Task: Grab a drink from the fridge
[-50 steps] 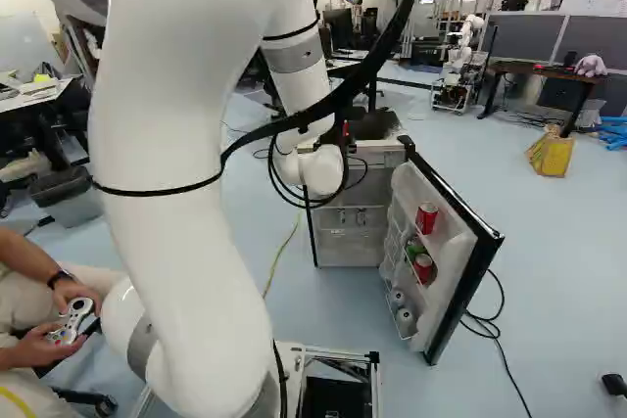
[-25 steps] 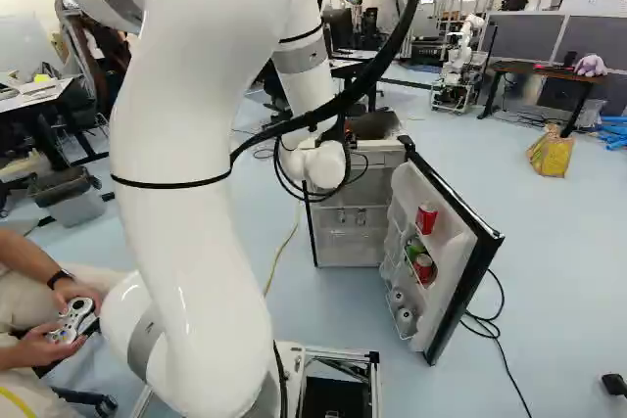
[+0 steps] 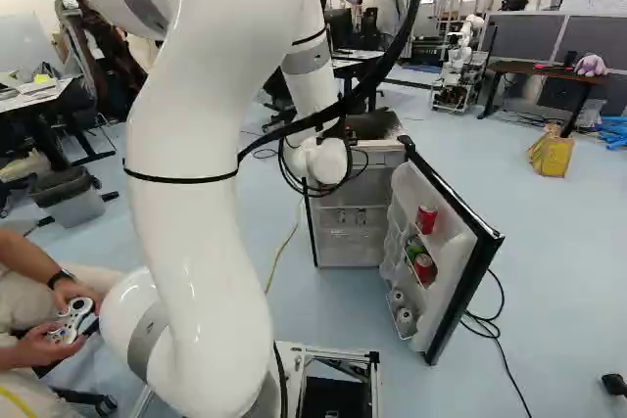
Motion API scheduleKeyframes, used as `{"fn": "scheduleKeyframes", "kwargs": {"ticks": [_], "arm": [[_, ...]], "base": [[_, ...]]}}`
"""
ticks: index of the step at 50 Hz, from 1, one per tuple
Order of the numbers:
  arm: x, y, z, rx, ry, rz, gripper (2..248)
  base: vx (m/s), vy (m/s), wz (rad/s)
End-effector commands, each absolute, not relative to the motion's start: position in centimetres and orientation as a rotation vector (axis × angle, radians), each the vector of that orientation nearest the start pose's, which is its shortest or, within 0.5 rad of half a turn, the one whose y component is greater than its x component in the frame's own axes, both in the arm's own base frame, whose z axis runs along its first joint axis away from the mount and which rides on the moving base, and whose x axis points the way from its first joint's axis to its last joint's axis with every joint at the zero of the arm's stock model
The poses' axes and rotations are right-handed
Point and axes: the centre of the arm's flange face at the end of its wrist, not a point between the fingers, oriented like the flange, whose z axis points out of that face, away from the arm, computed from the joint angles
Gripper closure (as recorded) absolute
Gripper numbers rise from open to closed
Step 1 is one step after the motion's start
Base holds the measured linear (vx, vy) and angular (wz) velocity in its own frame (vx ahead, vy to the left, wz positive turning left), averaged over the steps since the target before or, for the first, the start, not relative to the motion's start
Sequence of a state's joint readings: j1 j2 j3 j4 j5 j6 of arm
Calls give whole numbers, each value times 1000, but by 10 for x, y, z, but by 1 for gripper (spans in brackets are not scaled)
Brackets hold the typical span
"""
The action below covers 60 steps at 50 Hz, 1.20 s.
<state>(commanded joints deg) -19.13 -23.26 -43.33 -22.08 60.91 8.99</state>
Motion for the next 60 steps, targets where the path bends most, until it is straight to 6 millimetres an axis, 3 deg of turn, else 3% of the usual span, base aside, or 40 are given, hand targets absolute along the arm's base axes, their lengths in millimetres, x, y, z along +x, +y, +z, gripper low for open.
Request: {"fn": "scheduleKeyframes", "kwargs": {"ticks": [60], "arm": [[543, -147, 353, -2370, -5, -2023, 153]], "base": [[0, 0, 0]]}}
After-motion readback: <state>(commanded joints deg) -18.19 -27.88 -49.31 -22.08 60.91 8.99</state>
